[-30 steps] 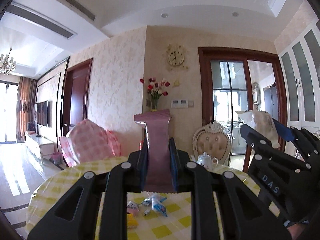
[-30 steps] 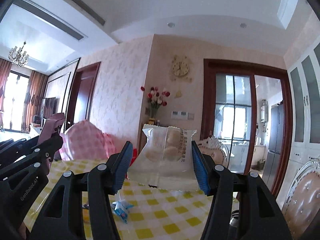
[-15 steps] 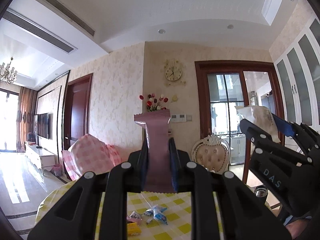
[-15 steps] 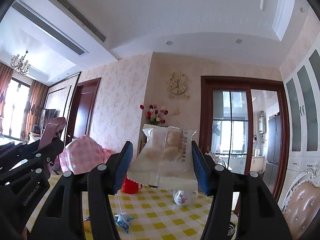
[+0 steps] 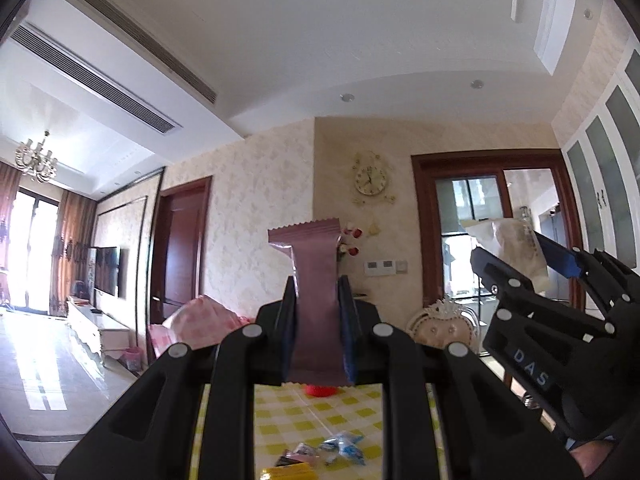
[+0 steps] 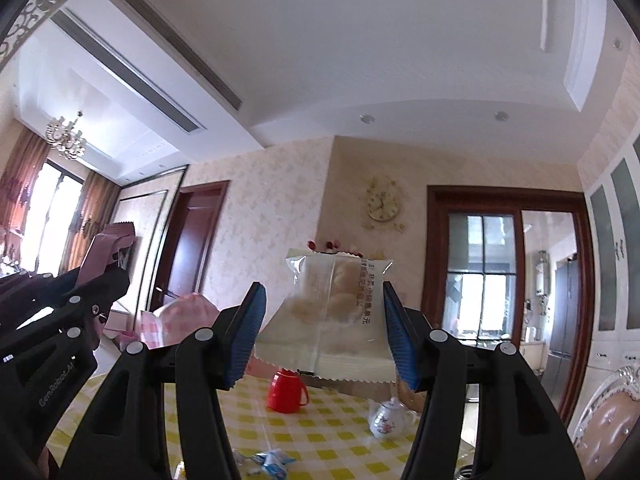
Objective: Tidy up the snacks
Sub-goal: 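Lift the pastry pack and pink bar and carry them toward the white box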
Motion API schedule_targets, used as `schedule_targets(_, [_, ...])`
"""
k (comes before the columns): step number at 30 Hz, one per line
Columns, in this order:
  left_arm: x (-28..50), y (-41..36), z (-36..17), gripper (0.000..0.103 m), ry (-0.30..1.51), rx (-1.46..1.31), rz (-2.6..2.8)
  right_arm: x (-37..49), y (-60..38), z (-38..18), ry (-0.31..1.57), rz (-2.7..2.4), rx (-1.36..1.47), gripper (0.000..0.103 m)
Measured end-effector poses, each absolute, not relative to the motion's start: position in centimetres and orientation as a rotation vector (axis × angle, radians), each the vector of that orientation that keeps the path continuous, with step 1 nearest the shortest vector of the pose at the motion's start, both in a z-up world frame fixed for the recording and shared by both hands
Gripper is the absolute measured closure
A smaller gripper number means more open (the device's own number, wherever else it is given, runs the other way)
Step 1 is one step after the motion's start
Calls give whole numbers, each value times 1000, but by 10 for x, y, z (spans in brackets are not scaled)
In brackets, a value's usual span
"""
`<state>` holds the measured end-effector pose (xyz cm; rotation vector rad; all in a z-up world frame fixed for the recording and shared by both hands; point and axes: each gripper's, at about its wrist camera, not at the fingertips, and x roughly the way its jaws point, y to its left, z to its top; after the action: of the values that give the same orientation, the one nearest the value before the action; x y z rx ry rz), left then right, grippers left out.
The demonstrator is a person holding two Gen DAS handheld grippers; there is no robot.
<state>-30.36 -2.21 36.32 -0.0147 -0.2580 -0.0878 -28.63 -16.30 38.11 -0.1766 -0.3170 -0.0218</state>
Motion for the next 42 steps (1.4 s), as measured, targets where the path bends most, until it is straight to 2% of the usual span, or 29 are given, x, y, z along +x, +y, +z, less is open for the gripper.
schedule_targets(8, [-323, 31, 352, 84, -235, -4, 26, -292, -111, 374, -309, 106, -203, 46])
schedule_targets(14, [-322, 86, 328, 84, -152, 8, 135, -294, -64, 345, -264, 260, -208, 46])
schedule_targets(20, [-332, 131, 297, 84, -56, 61, 230, -292, -14, 307, -119, 492, -211, 46])
schedule_targets(23, [-336, 156, 274, 84, 20, 88, 274, -287, 12, 284, -1, 638, -201, 46])
schedule_targets(32, [-344, 225, 200, 83, 270, 123, 340, -291, 66, 231, 181, 812, -260, 46])
schedule_targets(42, [-350, 308, 127, 83, 572, 45, 285, -291, 132, 158, 404, 974, -322, 46])
